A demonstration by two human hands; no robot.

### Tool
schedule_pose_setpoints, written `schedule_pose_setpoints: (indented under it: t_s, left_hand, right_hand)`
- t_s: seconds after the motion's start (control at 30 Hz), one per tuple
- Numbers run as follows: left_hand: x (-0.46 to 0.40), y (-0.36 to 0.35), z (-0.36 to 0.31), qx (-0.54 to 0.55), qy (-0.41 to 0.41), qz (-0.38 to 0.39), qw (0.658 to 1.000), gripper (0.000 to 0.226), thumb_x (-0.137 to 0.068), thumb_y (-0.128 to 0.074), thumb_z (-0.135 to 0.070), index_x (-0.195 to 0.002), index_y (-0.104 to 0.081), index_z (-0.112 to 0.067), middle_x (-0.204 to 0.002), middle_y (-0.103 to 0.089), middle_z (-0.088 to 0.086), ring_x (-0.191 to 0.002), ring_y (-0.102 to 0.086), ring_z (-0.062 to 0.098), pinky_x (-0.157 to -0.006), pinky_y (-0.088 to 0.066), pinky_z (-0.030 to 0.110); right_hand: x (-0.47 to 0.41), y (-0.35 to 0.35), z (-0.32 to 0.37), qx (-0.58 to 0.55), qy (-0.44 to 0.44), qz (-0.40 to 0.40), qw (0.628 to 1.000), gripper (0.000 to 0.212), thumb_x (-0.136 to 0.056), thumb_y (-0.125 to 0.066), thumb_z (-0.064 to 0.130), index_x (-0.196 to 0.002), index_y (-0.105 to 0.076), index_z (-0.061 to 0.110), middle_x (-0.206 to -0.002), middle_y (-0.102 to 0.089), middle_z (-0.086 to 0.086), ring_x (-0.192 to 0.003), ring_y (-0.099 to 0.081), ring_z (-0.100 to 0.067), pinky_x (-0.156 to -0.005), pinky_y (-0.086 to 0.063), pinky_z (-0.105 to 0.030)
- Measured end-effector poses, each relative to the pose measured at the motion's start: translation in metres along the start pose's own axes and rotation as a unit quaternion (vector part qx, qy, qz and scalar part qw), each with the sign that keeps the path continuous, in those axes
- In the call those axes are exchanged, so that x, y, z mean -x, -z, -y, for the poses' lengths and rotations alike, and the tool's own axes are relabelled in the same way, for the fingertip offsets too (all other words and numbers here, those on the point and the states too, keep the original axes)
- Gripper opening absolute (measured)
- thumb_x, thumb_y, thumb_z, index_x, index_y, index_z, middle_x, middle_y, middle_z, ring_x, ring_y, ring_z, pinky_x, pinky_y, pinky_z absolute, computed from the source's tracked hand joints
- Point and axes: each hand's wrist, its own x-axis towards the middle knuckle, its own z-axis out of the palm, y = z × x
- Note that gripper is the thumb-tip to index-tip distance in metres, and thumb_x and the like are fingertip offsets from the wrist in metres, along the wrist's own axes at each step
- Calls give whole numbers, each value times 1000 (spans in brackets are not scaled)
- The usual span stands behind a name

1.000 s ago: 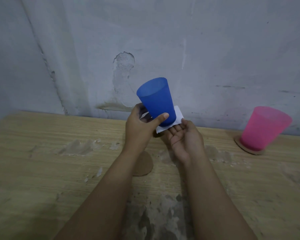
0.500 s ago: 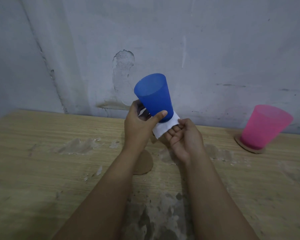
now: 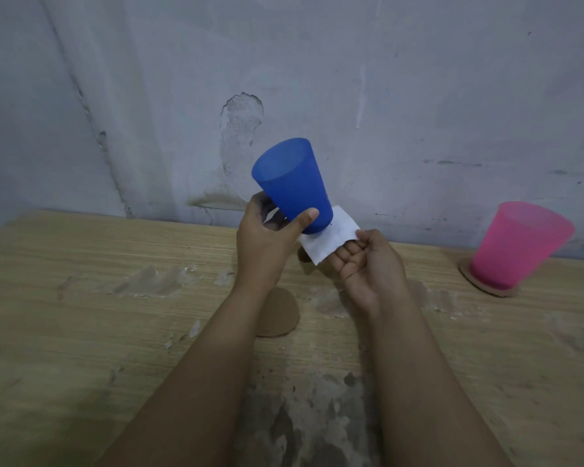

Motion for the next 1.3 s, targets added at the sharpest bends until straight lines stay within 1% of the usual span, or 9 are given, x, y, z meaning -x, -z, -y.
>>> schedule_pose_setpoints:
  t_s: [0.1,0.17,0.3,0.5,0.6,0.73,1.03,1.17,1.3]
  left_hand:
    - [0,-1,0,7,4,-4,1000,48,-71,-81,-22,-112,-56,-22,-114,-65,-7,-99,-65,0,-74,-51,12]
    - [1,-2,0,8,11,-1,1000,49,-71,-81,-21,-114,-56,-20,-115,-65,-4,-100,-65,2,-77,-52,15]
    - [2,-4,3,3,12,7,1000,51,-71,-81,-17,-115,-55,-16,-117,-64,0,-104,-65,9,-84,-55,26]
    - [0,-2,2,2,10,4,1000,48,-72,-81,-15,-112,-55,-18,-117,-63,-1,-102,-65,6,-81,-54,22]
    - [-1,1,1,7,13,-8,1000,52,-72,-81,-16,-116,-55,-14,-117,-63,0,-101,-65,4,-77,-52,17]
    - [-1,4,0,1,12,-9,1000,52,-73,-81,-19,-118,-55,-15,-117,-64,-3,-101,-65,2,-76,-51,14]
    - [1,-1,1,-29,17,4,999,49,-72,-81,-21,-114,-56,-19,-112,-65,-6,-96,-65,-2,-72,-50,11]
    - [-1,3,-1,-27,18,-3,999,51,-71,-81,-23,-115,-56,-18,-112,-65,-7,-96,-65,-2,-72,-50,11]
    - [-7,15,1,-37,23,-14,999,53,-72,-81,-23,-118,-55,-21,-113,-65,-9,-98,-65,1,-75,-52,15]
  right_hand:
    - [0,0,-3,9,-1,-14,1000,31,-91,-41,7,-114,-53,-9,-101,-69,-26,-94,-69,-33,-77,-58,-42]
    - [1,-3,-7,19,-12,5,1000,30,-91,-41,8,-113,-54,-8,-102,-69,-26,-94,-69,-32,-74,-59,-40]
    - [2,-7,-9,34,-31,75,996,31,-94,-36,10,-115,-54,-4,-112,-66,-24,-103,-66,-31,-83,-57,-37]
    - [0,-5,-8,26,-56,107,992,37,-96,-32,13,-124,-48,-5,-120,-61,-26,-110,-62,-32,-86,-56,-38]
    - [-1,-3,-6,18,-38,80,996,37,-95,-34,10,-124,-47,-9,-114,-64,-27,-103,-66,-33,-77,-58,-38]
    - [-2,-2,-2,-28,4,28,999,35,-91,-38,8,-118,-49,-11,-109,-66,-27,-97,-68,-34,-73,-59,-41]
    - [0,-8,-10,-45,17,52,997,33,-97,-33,13,-119,-46,-8,-113,-65,-27,-104,-65,-34,-85,-54,-44]
    - [0,-7,-9,-40,34,18,998,31,-96,-36,12,-117,-47,-8,-109,-66,-27,-99,-67,-34,-78,-57,-43]
    - [-2,-5,-4,-14,69,-42,997,21,-93,-41,11,-103,-55,-3,-99,-69,-20,-89,-70,-27,-67,-59,-37]
